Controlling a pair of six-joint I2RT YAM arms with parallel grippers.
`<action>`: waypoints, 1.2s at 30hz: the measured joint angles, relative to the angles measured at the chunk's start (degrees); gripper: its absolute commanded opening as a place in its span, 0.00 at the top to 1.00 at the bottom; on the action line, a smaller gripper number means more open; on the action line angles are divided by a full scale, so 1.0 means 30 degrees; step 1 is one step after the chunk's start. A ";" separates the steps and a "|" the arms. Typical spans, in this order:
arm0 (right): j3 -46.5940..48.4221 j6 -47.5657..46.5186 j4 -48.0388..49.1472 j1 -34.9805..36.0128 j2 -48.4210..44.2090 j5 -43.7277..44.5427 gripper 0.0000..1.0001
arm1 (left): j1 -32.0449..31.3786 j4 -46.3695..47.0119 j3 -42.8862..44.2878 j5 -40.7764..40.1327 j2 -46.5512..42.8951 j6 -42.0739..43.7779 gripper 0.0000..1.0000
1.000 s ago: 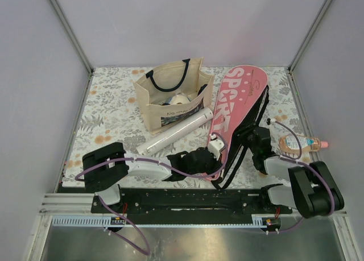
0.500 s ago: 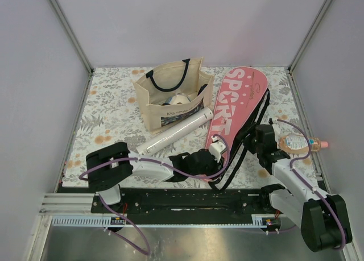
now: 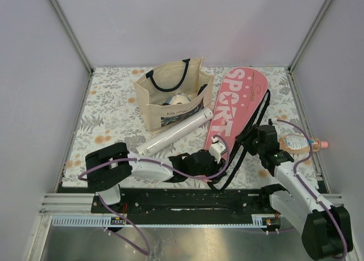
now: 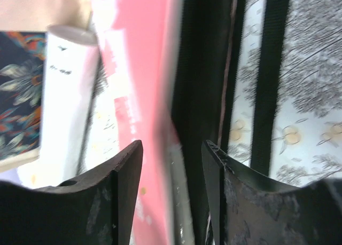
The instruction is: Pack up the badminton gear
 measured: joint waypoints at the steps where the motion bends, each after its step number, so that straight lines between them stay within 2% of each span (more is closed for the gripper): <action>1: 0.0058 0.0015 -0.0262 0.0000 -0.0495 -0.0291 0.44 | 0.0000 0.0000 -0.0066 0.0007 -0.0073 -0.0007 0.57; 7: -0.0364 0.0816 -0.0692 0.0000 -0.3490 -0.3038 0.36 | -0.0051 -0.1056 -0.0539 -0.0678 -0.2040 -0.0051 0.48; 10: -0.1676 0.1355 -0.1042 0.0007 -0.5399 -0.4459 0.36 | -0.0051 -0.2113 -0.0466 -0.1800 -0.3432 -0.0131 0.48; 14: -0.2951 0.2055 -0.1851 0.0102 -0.6790 -0.5523 0.36 | -0.0051 -0.3614 -0.0073 -0.3009 -0.3767 -0.0539 0.46; 17: -0.3679 0.2484 -0.2069 0.0430 -0.7300 -0.5952 0.35 | -0.0044 -0.4969 -0.0080 -0.3687 -0.3730 -0.1129 0.43; 24: -0.5173 0.3541 -0.0678 0.2259 -0.6441 -0.6113 0.35 | -0.0044 -0.5377 -0.1457 -0.4350 -0.3679 -0.2084 0.41; 32: -0.6018 0.4677 0.3344 0.3993 -0.3716 -0.5741 0.46 | -0.0044 -0.4889 -0.1967 -0.4422 -0.3075 -0.2499 0.40; 36: -0.6492 0.5085 0.4663 0.4131 -0.3279 -0.5246 0.61 | -0.0044 -0.4364 -0.2266 -0.4240 -0.2601 -0.2543 0.40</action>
